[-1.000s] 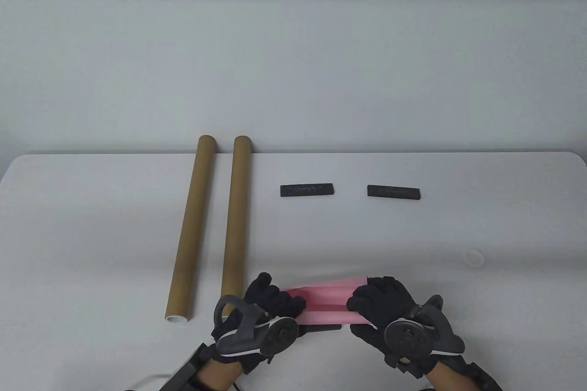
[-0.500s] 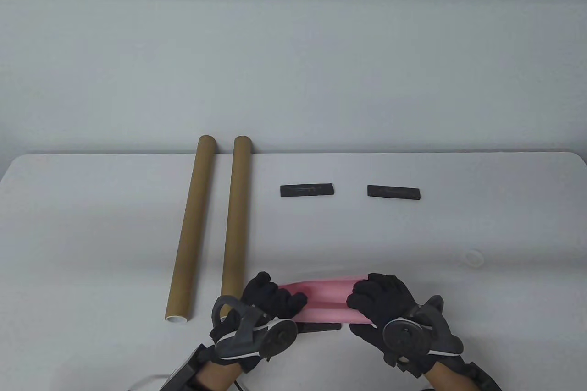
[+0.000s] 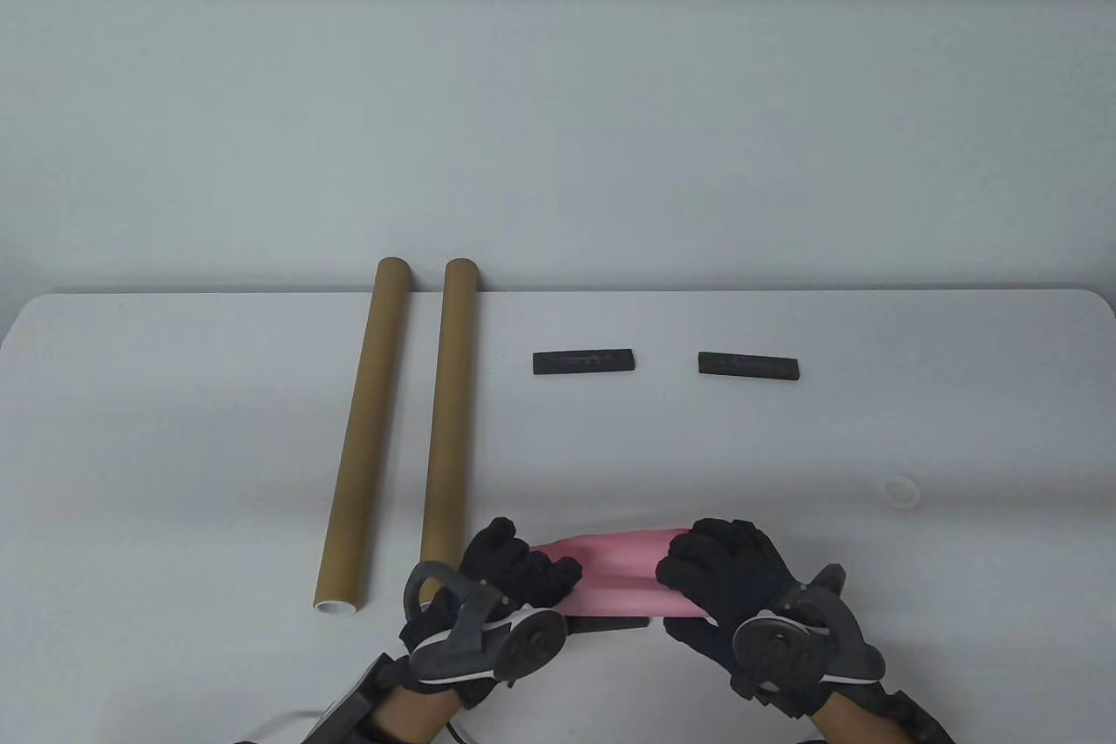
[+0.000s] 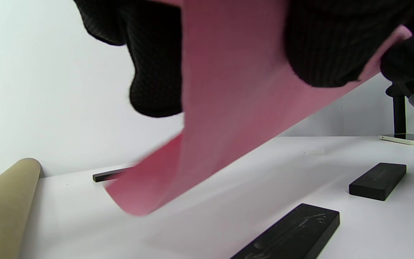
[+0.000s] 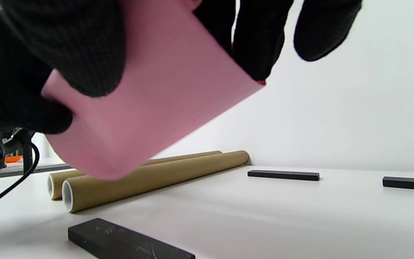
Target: Roll up papers and store in mailing tubes
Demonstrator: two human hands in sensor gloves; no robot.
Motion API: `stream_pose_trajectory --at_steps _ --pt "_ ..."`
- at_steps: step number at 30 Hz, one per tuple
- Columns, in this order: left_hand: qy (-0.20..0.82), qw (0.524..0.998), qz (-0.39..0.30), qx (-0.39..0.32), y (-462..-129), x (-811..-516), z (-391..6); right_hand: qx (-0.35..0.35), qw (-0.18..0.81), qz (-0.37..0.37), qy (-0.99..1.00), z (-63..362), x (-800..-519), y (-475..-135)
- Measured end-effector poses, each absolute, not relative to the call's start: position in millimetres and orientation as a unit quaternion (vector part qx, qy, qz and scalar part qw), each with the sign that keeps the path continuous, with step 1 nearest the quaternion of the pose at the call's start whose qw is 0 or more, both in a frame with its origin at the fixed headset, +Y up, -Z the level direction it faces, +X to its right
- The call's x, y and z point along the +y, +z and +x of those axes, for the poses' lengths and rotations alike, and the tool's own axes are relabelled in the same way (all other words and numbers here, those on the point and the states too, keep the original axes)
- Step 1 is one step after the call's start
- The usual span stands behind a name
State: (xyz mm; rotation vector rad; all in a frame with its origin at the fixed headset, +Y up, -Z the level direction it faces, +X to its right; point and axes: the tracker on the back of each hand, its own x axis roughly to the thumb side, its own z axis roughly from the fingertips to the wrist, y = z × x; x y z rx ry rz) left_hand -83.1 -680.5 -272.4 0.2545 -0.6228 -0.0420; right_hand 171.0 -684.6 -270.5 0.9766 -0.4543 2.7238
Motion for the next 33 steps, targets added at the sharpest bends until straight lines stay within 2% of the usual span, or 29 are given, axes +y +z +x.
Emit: stream_pose_trajectory --at_steps 6,9,11,13,15,19,23,27,31,33 --pt "-0.042 0.937 0.16 -0.308 -266.9 -677.7 -80.3 -0.112 0.158 0.33 0.924 175.9 -686.1 -276.8" --pt "-0.038 0.938 0.153 -0.31 -268.2 -677.2 -80.6 -0.109 0.128 0.321 0.932 177.0 -686.4 -276.7" --pt "-0.027 0.94 0.139 -0.31 -270.0 -678.3 -80.9 -0.134 0.106 0.315 0.934 175.4 -686.6 -274.8" --pt "-0.03 0.941 0.136 -0.309 -271.2 -678.6 -81.2 -0.133 0.088 0.336 0.928 172.6 -686.0 -273.3" --pt "-0.037 0.94 0.151 -0.303 -269.2 -677.5 -81.6 -0.098 0.105 0.355 0.924 169.7 -687.9 -272.7" --pt "-0.061 0.934 0.178 -0.304 -264.4 -676.3 -79.8 -0.089 0.107 0.345 0.928 168.3 -688.9 -275.2" --pt "-0.062 0.931 0.188 -0.307 -262.6 -674.1 -78.7 -0.074 0.156 0.344 0.923 173.5 -689.0 -278.0" --pt "-0.033 0.938 0.152 -0.309 -268.6 -675.4 -81.6 -0.075 0.138 0.346 0.925 174.9 -689.4 -277.7" --pt "-0.043 0.938 0.16 -0.304 -268.2 -675.2 -81.9 -0.12 0.103 0.346 0.925 170.8 -687.2 -272.6" --pt "-0.049 0.938 0.167 -0.301 -267.2 -674.8 -81.7 -0.119 0.11 0.341 0.926 171.0 -685.6 -273.0"
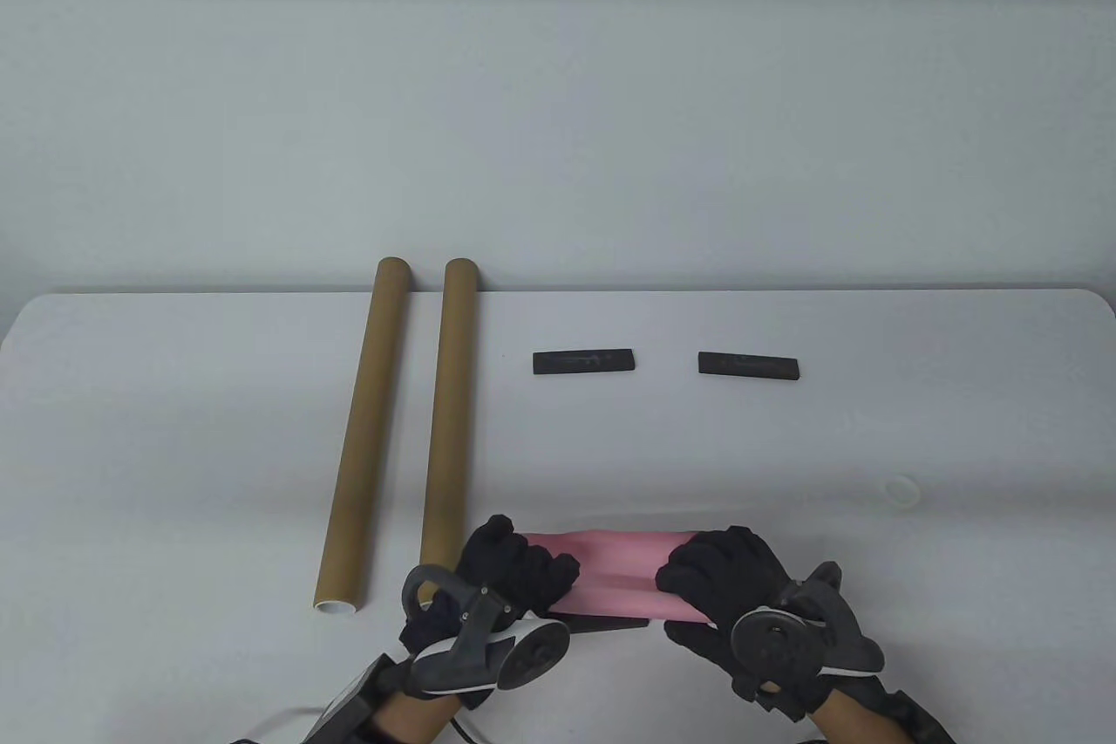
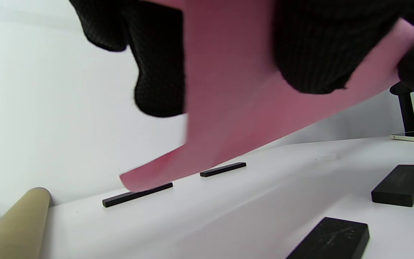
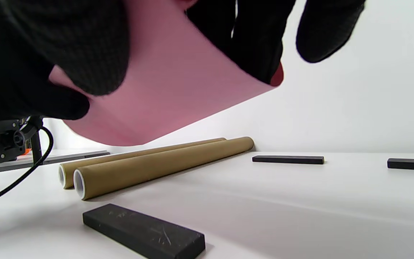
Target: Roll up papers and store in mailing tubes
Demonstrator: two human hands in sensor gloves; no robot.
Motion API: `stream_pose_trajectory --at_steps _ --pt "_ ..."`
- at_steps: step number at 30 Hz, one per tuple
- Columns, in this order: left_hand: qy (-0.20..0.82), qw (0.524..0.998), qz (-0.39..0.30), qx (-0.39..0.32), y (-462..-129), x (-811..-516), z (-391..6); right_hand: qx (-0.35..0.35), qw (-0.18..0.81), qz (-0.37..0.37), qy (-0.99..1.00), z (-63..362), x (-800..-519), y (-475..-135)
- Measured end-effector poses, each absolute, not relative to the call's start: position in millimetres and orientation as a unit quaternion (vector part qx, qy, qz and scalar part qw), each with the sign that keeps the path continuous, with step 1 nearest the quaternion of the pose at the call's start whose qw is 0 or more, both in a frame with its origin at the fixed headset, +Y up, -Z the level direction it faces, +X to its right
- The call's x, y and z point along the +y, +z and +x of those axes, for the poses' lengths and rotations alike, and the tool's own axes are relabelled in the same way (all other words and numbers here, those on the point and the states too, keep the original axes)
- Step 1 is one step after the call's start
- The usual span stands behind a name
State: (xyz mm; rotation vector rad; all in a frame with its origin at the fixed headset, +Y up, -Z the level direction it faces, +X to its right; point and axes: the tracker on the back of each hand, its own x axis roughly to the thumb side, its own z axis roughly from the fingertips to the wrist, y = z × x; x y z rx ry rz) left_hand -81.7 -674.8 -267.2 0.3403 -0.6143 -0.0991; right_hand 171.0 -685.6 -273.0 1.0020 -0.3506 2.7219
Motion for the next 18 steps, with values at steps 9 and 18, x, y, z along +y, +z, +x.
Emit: stream_pose_trajectory --at_steps 9,18 --pt "-0.019 0.939 0.129 -0.319 -271.0 -677.4 -81.9 -0.081 0.164 0.349 0.919 178.0 -688.4 -278.1" --pt "-0.048 0.937 0.165 -0.305 -266.5 -676.6 -81.4 -0.107 0.156 0.346 0.919 176.0 -683.0 -275.2"
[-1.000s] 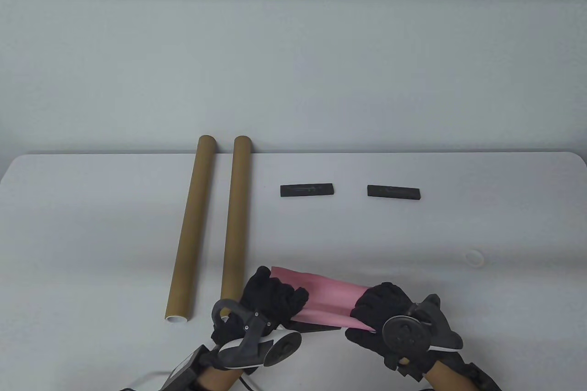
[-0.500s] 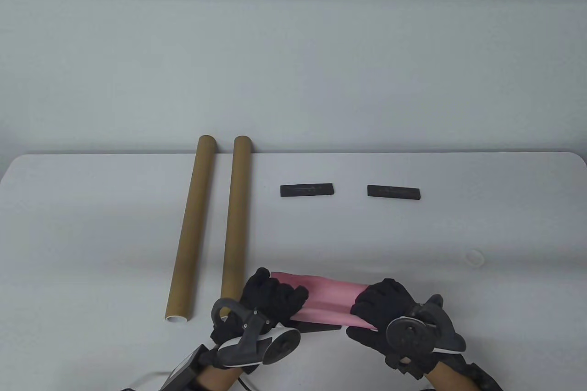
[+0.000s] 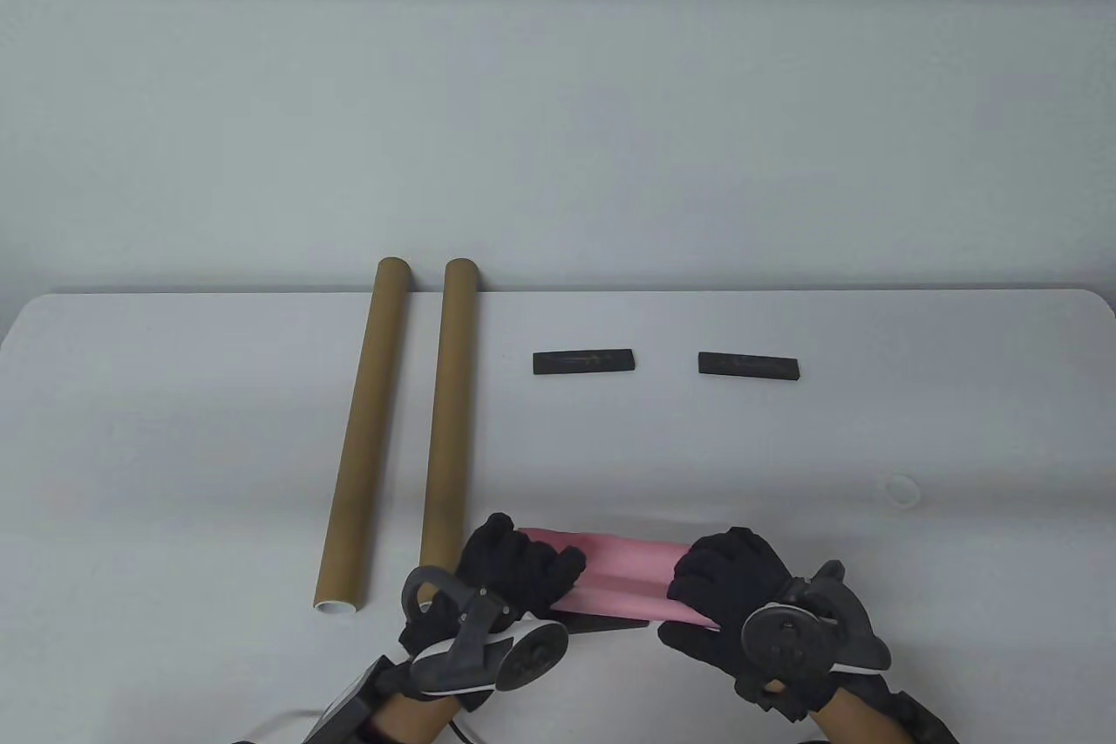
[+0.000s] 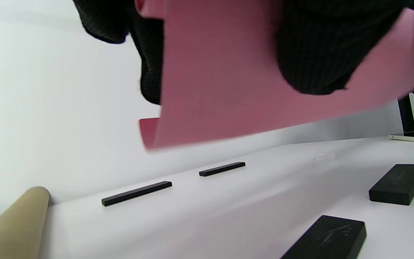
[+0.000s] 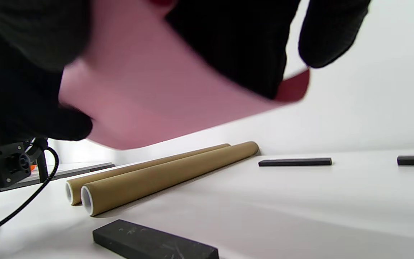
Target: Roll up papers and store in mailing tubes
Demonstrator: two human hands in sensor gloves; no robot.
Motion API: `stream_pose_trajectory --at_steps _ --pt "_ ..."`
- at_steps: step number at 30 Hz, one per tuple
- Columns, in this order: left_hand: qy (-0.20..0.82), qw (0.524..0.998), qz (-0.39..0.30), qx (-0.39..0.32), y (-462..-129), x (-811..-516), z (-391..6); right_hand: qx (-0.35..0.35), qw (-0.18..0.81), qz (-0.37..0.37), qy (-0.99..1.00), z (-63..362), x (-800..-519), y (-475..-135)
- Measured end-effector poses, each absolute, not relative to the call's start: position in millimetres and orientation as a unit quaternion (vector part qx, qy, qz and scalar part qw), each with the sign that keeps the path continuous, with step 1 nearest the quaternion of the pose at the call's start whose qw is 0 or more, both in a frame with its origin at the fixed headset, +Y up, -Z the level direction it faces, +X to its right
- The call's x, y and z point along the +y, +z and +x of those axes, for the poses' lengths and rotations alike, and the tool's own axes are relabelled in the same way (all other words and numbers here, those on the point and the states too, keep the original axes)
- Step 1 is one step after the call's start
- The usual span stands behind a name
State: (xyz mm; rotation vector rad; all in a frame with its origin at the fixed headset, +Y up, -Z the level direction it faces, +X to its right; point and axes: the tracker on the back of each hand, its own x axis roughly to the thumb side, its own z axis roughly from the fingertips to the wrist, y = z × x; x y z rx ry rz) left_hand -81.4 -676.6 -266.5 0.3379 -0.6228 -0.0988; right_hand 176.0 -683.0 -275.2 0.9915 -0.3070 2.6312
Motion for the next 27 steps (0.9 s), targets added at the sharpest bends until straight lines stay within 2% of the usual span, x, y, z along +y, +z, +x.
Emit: stream_pose_trajectory --at_steps 3,9,14,18,27 --pt "-0.038 0.936 0.158 -0.313 -266 -676 -81 -0.099 0.176 0.343 0.917 179 -684 -277" --pt "-0.023 0.942 0.138 -0.305 -271 -677 -83 -0.14 0.118 0.35 0.919 175 -682 -270" --pt "-0.038 0.936 0.149 -0.318 -268 -678 -82 -0.15 0.141 0.345 0.916 175 -680 -269" --pt "-0.044 0.934 0.155 -0.32 -266 -678 -80 -0.13 0.17 0.344 0.914 178 -681 -272" --pt "-0.018 0.944 0.118 -0.306 -273 -680 -84 -0.157 0.111 0.347 0.918 171 -680 -267"
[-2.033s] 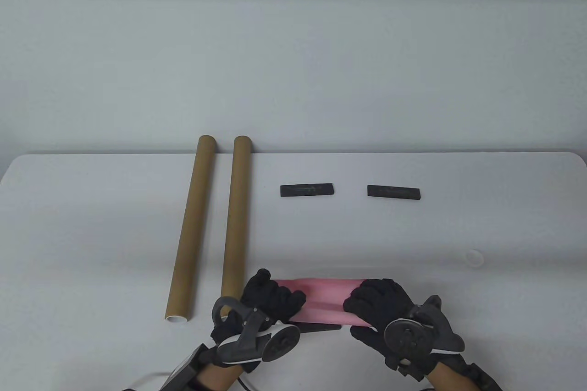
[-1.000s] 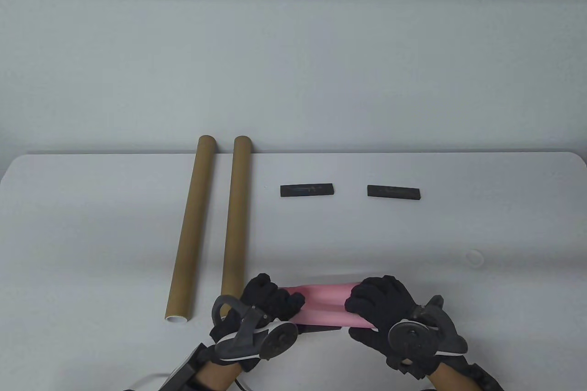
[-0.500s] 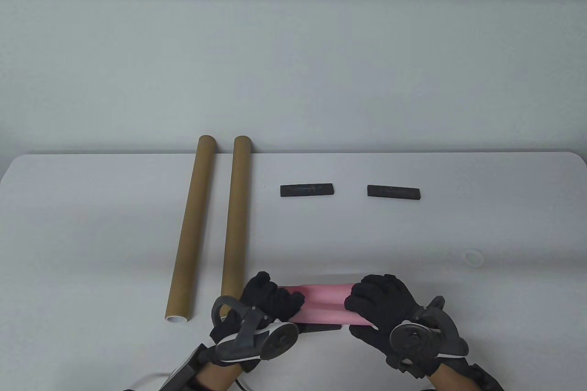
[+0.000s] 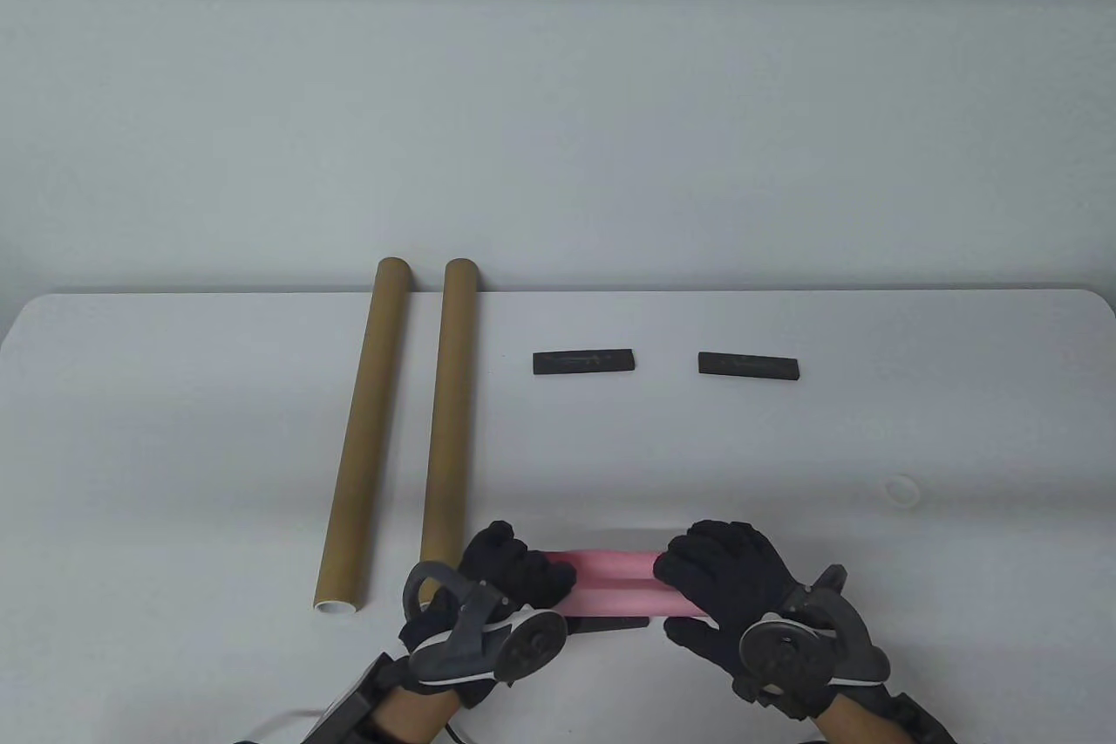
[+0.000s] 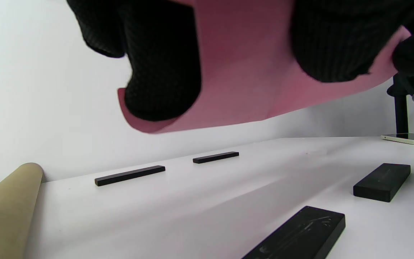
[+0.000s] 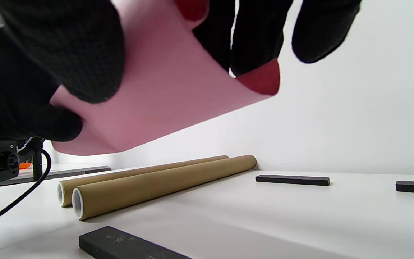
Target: Roll up papers and store in mailing tubes
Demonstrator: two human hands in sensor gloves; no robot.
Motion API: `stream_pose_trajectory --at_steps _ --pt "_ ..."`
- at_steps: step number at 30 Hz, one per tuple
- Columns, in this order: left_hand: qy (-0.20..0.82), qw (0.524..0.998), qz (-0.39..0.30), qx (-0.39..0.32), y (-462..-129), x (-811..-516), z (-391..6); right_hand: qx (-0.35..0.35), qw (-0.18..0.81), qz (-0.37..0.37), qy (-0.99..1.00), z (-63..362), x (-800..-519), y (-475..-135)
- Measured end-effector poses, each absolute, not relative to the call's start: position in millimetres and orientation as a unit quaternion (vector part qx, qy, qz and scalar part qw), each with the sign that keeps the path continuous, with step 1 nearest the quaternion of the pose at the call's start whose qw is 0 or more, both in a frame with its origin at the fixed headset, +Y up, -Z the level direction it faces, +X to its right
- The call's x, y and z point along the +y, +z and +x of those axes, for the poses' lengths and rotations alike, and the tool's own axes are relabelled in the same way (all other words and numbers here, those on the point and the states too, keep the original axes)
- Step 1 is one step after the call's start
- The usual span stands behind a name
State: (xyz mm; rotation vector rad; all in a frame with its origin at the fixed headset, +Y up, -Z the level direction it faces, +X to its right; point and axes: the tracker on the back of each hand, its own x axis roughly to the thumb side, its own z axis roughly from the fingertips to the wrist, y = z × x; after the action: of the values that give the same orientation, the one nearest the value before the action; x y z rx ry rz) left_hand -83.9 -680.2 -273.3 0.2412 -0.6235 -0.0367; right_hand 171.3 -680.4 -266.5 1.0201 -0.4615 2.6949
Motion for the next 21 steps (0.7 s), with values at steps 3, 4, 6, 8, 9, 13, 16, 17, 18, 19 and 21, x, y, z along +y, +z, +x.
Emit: stream_pose_trajectory --at_steps 3,4,6,8,9,13,16,17,18,19,21 --pt "-0.027 0.945 0.12 -0.305 -272.2 -682.1 -83.6 -0.157 0.107 0.336 0.922 171.8 -680.2 -268.8" --pt "-0.03 0.944 0.125 -0.305 -271.6 -681.5 -83.1 -0.153 0.113 0.334 0.923 172.4 -679.9 -269.8" --pt "-0.034 0.94 0.139 -0.31 -269.2 -679.7 -81.6 -0.138 0.135 0.337 0.922 174.4 -680.0 -271.5" --pt "-0.035 0.936 0.147 -0.318 -267.4 -678.2 -80.0 -0.127 0.155 0.338 0.919 176.0 -681.1 -273.3" --pt "-0.034 0.936 0.145 -0.319 -267.5 -678.0 -79.7 -0.122 0.156 0.339 0.92 176.4 -681.5 -273.9" --pt "0.0 0.945 0.108 -0.309 -272.3 -680.5 -81.9 -0.139 0.125 0.345 0.92 176.1 -680.6 -270.5" --pt "0.008 0.948 0.095 -0.305 -276.1 -682.3 -84.3 -0.151 0.112 0.345 0.92 174.1 -679.3 -268.8" --pt "0.004 0.948 0.097 -0.303 -275.9 -682.4 -84.6 -0.149 0.114 0.343 0.92 173.7 -679.4 -269.1" --pt "-0.002 0.948 0.106 -0.301 -274.4 -682.3 -84.7 -0.147 0.118 0.34 0.921 173.4 -679.6 -269.7" --pt "-0.007 0.946 0.112 -0.304 -273.1 -682.1 -84.4 -0.143 0.12 0.34 0.922 173.5 -679.8 -270.2" --pt "-0.021 0.941 0.129 -0.313 -270.0 -681.7 -82.4 -0.126 0.135 0.344 0.921 174.3 -681.1 -272.6"
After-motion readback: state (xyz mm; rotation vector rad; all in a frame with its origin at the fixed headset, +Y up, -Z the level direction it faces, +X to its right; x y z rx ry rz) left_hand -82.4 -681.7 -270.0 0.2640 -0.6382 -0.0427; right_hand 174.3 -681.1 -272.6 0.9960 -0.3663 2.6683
